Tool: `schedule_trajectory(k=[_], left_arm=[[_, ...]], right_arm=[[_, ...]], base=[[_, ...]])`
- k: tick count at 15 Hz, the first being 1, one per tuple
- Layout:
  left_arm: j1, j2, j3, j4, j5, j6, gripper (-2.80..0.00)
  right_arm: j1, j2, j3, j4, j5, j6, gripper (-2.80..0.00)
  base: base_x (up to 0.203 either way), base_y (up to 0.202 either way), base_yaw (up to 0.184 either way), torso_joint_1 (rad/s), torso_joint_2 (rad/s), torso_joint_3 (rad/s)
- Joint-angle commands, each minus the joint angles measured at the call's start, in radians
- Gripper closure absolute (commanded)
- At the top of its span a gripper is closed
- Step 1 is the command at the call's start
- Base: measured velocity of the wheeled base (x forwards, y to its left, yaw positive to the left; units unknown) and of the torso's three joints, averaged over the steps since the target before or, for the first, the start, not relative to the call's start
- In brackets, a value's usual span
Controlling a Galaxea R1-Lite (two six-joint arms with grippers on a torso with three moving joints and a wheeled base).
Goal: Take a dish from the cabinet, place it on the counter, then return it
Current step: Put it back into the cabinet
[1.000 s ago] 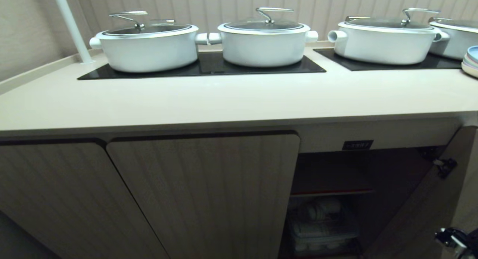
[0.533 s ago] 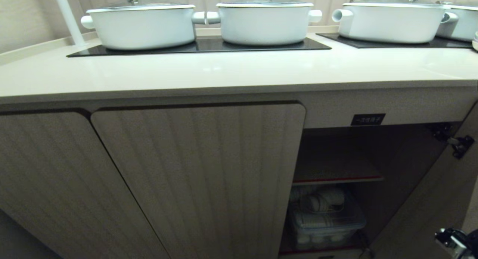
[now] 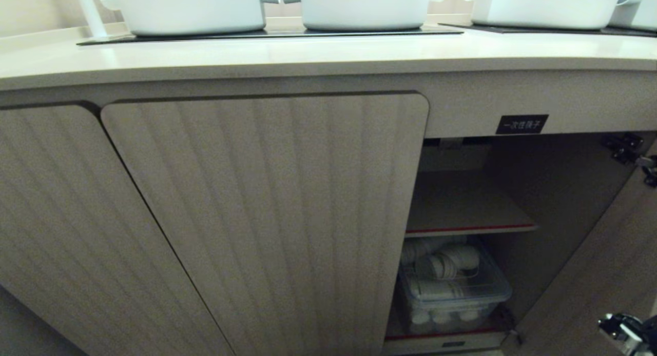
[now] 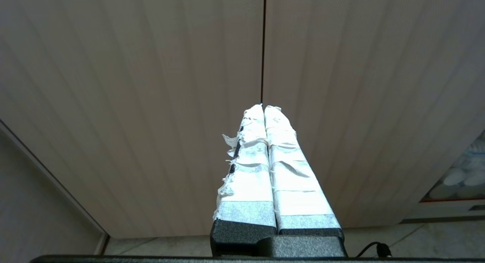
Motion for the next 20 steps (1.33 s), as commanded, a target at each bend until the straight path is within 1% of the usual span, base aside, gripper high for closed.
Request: schedule_trajectory(k=[1, 20], left_arm=[[0.0, 0.0, 0.0, 0.0, 0.001, 0.0, 0.0], [0.0, 0.0, 0.0, 0.0, 0.0, 0.0, 0.0]], right_arm=[[0.002, 0.004, 0.0, 0.0, 0.0, 0.003, 0.0], [0.008, 0.007, 0.001, -0.018, 0.0, -0.003, 0.0]], base=[[0.0, 0.0, 0.0, -0.015, 0.08, 0.059], [0.0, 0.0, 0.0, -0.001, 0.0, 0.002]])
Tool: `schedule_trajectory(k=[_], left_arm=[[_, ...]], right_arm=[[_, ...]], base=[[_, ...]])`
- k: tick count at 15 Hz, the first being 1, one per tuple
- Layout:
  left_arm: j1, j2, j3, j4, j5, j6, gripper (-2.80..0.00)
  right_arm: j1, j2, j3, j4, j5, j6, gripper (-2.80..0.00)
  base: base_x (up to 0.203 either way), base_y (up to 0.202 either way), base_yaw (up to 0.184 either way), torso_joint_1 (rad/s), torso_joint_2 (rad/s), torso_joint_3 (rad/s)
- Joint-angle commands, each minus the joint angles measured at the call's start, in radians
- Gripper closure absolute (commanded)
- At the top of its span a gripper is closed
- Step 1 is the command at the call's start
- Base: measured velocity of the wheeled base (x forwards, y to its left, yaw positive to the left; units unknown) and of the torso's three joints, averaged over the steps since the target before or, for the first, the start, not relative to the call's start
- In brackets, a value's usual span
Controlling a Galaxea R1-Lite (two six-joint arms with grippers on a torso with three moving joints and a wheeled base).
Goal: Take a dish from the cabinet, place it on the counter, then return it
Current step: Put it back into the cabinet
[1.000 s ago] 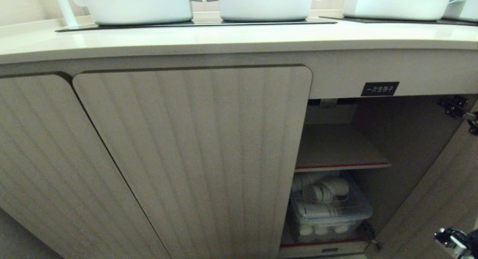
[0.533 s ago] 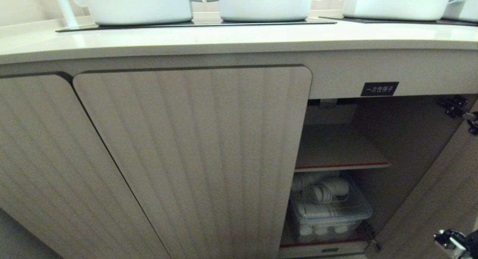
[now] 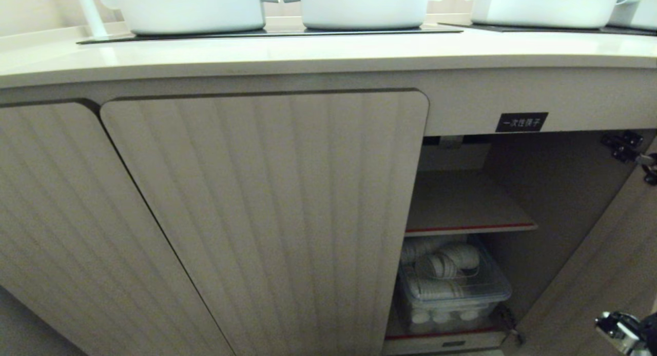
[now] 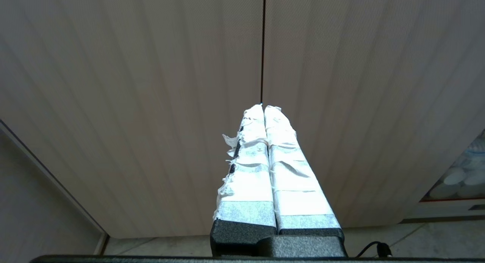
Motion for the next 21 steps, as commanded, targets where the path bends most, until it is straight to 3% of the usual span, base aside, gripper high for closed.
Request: schedule_trajectory(k=[1, 11, 21], left_arm=[[0.0, 0.0, 0.0, 0.0, 0.001, 0.0, 0.0], [0.0, 0.0, 0.0, 0.0, 0.0, 0.0, 0.0], [0.0, 0.0, 0.0, 0.0, 0.001, 0.0, 0.0]], right_arm=[[0.0, 0.0, -0.003, 0.001, 0.001, 0.006, 0.0], [-0.004, 0.003, -0.027, 0.003, -0.007, 0.015, 0.0], [-0.009, 0.058, -0.092, 0.005, -0.011, 0.09, 0.0]], base=[[0.0, 0.0, 0.0, 0.0, 0.0, 0.0], [0.0, 0.0, 0.0, 0.0, 0.0, 0.0], [0.0, 0.0, 0.0, 0.0, 0.0, 0.0]])
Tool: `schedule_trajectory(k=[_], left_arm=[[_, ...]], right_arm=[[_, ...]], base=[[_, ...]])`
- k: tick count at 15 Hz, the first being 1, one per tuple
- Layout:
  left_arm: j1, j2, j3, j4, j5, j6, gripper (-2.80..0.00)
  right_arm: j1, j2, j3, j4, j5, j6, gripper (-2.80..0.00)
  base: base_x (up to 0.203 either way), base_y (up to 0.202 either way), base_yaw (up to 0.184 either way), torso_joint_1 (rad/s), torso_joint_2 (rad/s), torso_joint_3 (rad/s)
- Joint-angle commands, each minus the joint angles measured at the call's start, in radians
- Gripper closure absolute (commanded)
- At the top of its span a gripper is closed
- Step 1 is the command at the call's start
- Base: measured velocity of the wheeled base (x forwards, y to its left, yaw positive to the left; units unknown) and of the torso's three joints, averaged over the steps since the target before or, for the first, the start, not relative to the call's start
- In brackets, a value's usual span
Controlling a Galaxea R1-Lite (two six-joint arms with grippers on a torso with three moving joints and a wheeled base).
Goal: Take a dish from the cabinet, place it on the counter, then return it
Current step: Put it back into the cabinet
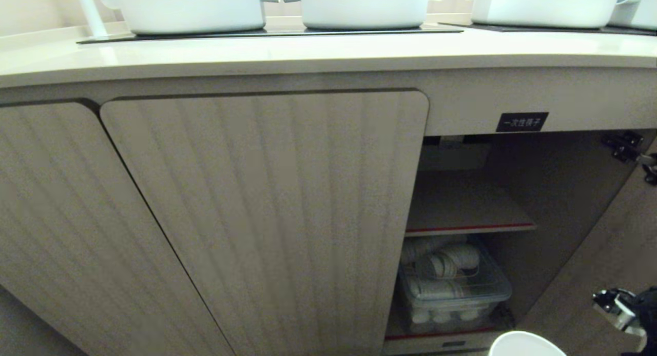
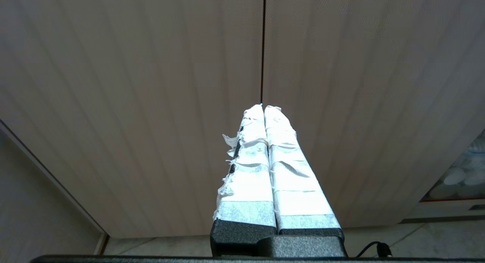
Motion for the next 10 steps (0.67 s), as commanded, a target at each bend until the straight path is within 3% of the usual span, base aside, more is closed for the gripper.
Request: schedule_trajectory(k=[1, 10], left_arm=[[0.0, 0.0, 0.0, 0.0, 0.001, 0.0, 0.0], [0.0, 0.0, 0.0, 0.0, 0.001, 0.0, 0.0]], right_arm=[[-0.007, 0.036, -0.02, 0.001, -0.002, 0.003, 0.0], [-0.134, 0.142, -0.092, -0.002, -0.02, 0.008, 0.0]], base=[[0.0, 0.0, 0.0, 0.0, 0.0, 0.0], [0.0, 0.0, 0.0, 0.0, 0.0, 0.0]])
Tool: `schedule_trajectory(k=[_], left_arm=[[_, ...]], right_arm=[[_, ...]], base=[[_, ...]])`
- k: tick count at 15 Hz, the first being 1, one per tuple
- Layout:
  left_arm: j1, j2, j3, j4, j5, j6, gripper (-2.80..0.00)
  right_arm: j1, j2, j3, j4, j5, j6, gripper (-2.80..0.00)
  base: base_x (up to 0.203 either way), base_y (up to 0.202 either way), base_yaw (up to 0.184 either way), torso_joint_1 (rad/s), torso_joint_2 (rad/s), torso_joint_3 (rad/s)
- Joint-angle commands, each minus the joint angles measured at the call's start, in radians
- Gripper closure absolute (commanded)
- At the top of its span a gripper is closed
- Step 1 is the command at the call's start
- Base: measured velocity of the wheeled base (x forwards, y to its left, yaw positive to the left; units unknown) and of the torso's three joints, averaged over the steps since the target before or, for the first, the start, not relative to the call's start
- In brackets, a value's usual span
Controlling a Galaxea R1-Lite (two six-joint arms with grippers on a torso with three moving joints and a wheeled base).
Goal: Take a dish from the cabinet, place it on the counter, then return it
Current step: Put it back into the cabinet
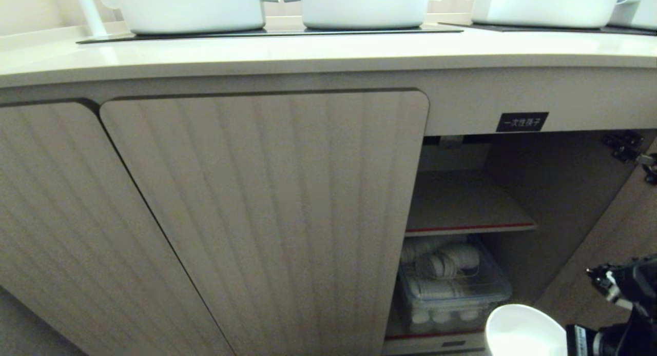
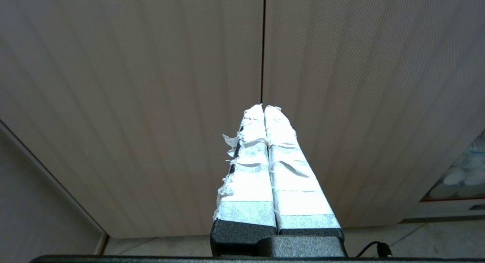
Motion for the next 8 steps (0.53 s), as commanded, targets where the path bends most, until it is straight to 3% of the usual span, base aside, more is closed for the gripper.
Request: schedule_trajectory(k=[1, 8], left_arm=[[0.0, 0.0, 0.0, 0.0, 0.001, 0.0, 0.0], [0.0, 0.0, 0.0, 0.0, 0.001, 0.0, 0.0]], right_arm=[[-0.018, 0.038, -0.018, -0.003, 0.003, 0.005, 0.0], [-0.119, 0.154, -0.134, -0.006, 0.005, 0.005, 0.0]], base=[[0.0, 0.0, 0.0, 0.0, 0.0, 0.0], [0.0, 0.0, 0.0, 0.0, 0.0, 0.0]])
